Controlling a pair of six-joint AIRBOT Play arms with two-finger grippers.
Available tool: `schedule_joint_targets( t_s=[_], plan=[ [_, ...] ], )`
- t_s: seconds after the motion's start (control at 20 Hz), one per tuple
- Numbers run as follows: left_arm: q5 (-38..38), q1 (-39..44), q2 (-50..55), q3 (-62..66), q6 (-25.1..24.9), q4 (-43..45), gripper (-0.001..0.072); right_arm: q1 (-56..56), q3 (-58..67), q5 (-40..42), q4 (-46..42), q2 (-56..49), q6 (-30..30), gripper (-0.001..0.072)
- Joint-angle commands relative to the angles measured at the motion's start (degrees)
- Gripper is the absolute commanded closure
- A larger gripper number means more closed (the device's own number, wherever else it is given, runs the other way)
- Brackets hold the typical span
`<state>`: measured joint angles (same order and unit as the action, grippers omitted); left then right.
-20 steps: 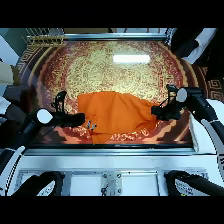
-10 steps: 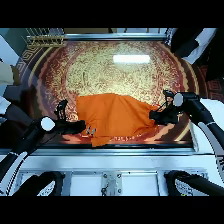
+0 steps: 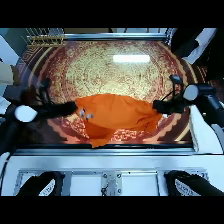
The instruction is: Fold the clothes and pants, and hang the long-sleeved shirts on hangers.
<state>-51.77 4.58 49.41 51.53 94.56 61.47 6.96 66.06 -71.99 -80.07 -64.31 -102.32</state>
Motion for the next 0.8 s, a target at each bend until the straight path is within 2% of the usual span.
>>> schedule_joint_targets(
  t_s=[0.0, 0.15, 0.35, 0.55, 0.75],
  plan=[
    [1.6, -5.8, -7.8, 16.0, 0.0, 0.0, 0.0699, -0.1, 11.0, 1.0, 0.9, 8.2, 3.0, 0.0694],
    [6.8, -9.6, -14.5, 26.2, 0.0, 0.0, 0.0699, -0.1, 15.7, 6.3, 2.8, 16.4, 3.0, 0.0696],
    [11.3, -13.4, -21.1, 33.1, 0.0, 0.0, 0.0699, -0.1, 15.9, 13.6, 7.0, 26.6, 2.9, 0.0697],
    [11.3, -15.3, -22.7, 38.2, 0.0, -0.1, 0.0699, -0.1, 15.9, 13.7, 13.0, 31.0, 2.9, 0.0698],
    [11.0, -15.3, -18.0, 45.3, -0.1, 0.0, 0.0699, -0.1, 15.9, 13.0, 20.2, 31.2, 2.9, 0.0699]
  ],
)
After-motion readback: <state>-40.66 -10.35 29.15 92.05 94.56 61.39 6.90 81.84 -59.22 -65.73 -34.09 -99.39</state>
